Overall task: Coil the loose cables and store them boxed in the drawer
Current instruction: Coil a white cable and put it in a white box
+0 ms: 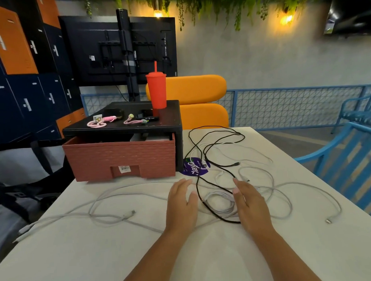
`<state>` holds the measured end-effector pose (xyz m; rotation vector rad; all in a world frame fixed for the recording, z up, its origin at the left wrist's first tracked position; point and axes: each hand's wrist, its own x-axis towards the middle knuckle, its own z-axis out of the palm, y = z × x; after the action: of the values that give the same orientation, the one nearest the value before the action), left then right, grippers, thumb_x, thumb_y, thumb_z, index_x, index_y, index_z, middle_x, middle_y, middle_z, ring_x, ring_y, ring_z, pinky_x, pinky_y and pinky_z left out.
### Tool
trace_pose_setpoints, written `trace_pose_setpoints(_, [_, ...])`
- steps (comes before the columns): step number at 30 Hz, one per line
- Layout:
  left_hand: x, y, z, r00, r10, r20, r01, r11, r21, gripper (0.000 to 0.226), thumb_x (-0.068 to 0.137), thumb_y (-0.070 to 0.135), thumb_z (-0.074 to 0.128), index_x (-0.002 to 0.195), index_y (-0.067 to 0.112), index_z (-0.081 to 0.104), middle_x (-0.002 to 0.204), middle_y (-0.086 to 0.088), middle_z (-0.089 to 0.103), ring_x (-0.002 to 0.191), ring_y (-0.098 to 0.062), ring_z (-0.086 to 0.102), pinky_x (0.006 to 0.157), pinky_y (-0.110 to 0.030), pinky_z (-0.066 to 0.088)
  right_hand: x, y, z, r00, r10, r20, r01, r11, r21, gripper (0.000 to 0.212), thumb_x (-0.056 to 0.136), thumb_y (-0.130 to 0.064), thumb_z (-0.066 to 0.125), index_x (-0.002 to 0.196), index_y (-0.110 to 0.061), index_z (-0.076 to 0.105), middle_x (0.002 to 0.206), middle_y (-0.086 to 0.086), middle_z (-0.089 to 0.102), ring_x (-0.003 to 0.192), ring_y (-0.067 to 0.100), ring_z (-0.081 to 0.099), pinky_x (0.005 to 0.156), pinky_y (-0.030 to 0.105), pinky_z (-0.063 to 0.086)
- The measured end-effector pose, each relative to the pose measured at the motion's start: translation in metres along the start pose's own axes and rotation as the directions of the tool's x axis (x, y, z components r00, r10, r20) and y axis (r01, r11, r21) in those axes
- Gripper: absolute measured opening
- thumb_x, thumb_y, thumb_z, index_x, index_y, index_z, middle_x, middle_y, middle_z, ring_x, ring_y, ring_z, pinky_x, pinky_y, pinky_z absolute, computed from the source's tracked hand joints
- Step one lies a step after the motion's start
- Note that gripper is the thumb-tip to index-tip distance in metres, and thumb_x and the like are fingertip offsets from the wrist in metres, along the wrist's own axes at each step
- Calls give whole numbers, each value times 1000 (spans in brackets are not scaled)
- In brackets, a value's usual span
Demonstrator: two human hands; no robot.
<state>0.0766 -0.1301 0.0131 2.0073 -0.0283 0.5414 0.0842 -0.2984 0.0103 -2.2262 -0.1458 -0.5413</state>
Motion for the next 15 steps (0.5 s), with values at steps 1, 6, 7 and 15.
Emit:
trace_pose_setpoints(1, [7,0,-8,1000,23,8,-23,999,26,33,93,13,49,126,15,54,139,1,44,133,-14,34,111,-27,25,2,-6,-1,1000,-23,-12,23,1000,-10,46,94,-35,35,130,-13,52,132,4,54,124,19,45,97,19,26])
trace_pose_setpoints(6, [46,1,-57,996,90,6,-89,969,232,40,95,21,48,134,20,47,148,3,34,141,-16,18,116,-42,16,29,-30,10,990,-137,18,138,988,-62,70,84,-56,19,133,-17,49,134,5,52,125,19,44,104,29,30])
trace_pose_setpoints(7, [54,2,-66,995,99,14,-98,952,289,41,95,22,47,136,20,45,150,3,32,142,-16,15,117,-42,14,36,-34,13,988,-155,26,157,985,-78,69,84,-56,19,134,-18,48,136,6,50,127,20,42,106,33,29])
trace_pose_setpoints(15, [119,-10,-118,990,113,82,-140,780,610,47,96,33,42,142,27,32,155,3,19,144,-18,3,115,-48,1,115,-94,60,934,-321,158,346,922,-172,74,82,-57,13,142,-21,36,146,6,36,135,23,30,110,38,24])
